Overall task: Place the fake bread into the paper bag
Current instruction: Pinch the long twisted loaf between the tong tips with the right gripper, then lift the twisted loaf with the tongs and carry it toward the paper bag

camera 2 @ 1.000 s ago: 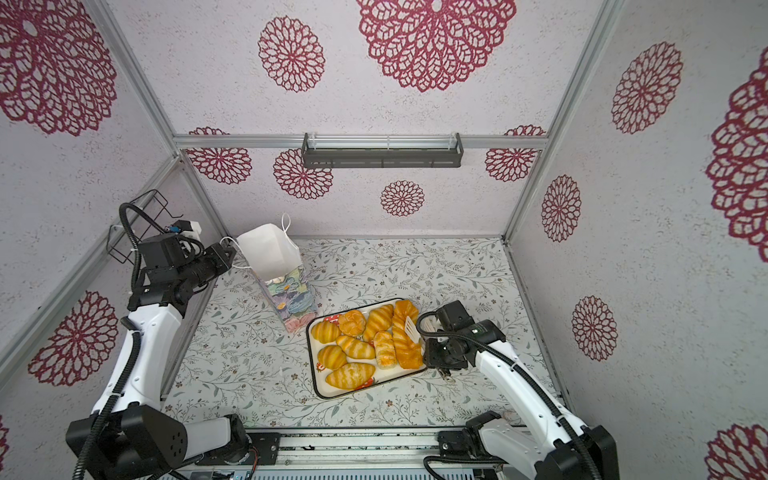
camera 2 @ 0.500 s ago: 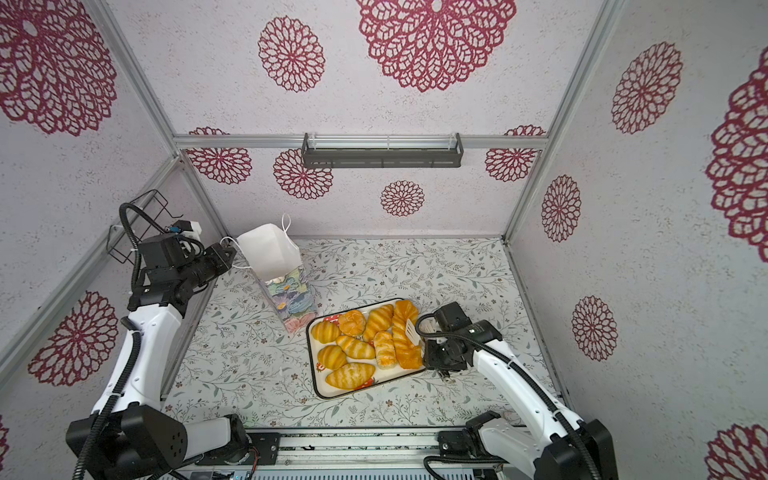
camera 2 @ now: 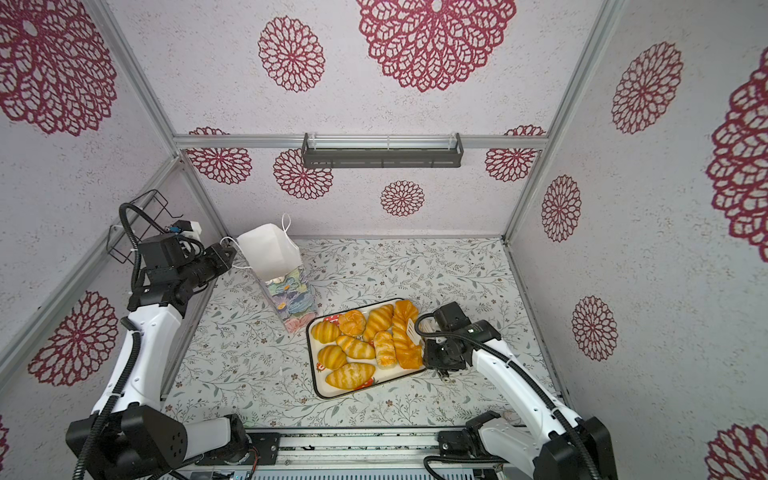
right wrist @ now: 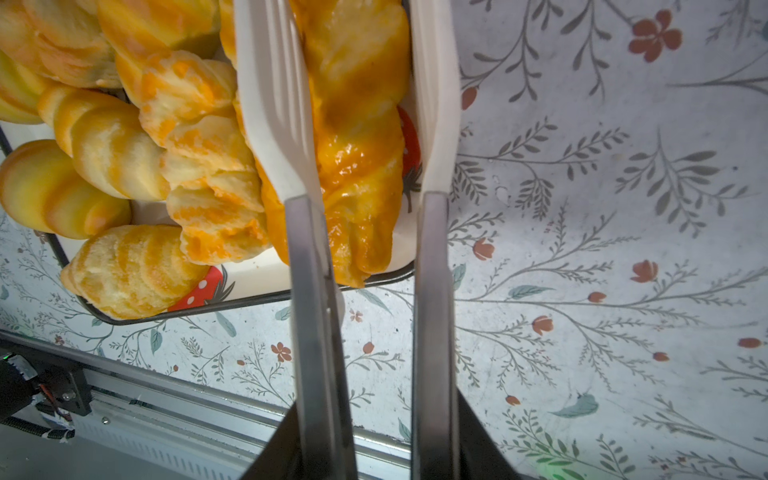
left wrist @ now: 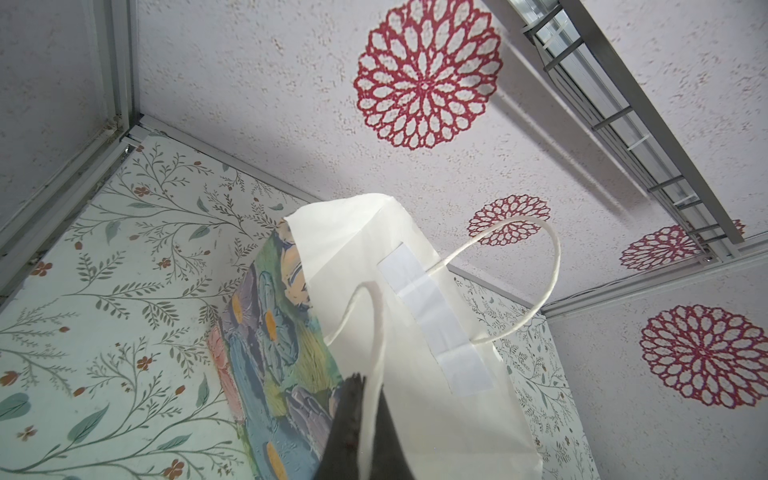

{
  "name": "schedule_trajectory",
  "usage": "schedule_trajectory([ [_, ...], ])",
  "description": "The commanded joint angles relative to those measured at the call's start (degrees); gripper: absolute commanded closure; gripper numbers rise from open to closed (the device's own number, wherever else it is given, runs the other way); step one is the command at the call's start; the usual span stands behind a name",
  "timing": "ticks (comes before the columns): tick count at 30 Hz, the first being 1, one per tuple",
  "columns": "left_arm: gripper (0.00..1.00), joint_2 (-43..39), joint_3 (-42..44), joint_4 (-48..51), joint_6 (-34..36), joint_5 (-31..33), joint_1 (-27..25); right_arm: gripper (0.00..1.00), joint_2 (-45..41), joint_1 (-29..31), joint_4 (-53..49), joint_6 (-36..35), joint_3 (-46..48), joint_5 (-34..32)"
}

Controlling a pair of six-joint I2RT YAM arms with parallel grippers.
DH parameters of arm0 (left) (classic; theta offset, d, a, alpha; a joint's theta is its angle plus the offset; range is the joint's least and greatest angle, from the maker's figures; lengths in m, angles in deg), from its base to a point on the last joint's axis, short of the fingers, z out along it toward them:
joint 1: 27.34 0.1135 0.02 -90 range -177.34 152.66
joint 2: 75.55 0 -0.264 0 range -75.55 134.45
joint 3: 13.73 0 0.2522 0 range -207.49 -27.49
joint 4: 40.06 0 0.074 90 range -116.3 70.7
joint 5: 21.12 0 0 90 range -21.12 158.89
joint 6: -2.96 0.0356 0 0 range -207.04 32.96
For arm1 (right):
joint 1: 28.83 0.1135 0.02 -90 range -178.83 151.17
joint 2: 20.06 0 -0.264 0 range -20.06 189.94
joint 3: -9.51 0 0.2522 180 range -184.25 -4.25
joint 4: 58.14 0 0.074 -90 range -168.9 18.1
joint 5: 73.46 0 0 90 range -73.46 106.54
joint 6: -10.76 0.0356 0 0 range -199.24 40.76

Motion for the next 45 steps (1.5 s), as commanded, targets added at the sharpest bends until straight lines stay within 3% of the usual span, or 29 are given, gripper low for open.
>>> schedule_trajectory([
  [1, 1.0, -1.0, 0.9, -1.4, -0.2, -0.3, -0.2, 0.6, -0.1, 0.4, 1.2, 0.6, -0.7, -0.2],
  [17, 1.0, -0.8, 0.9, -1.3, -0.2, -0.2, -0.1, 0.74, -1.4, 0.4, 1.6, 0.7, -1.0, -1.0],
  [45, 1.0, -0.9, 0.8, -1.0, 0.0, -0.1, -0.2, 0.78, -4.4, 0.3, 0.6, 0.1, -10.0, -2.8],
])
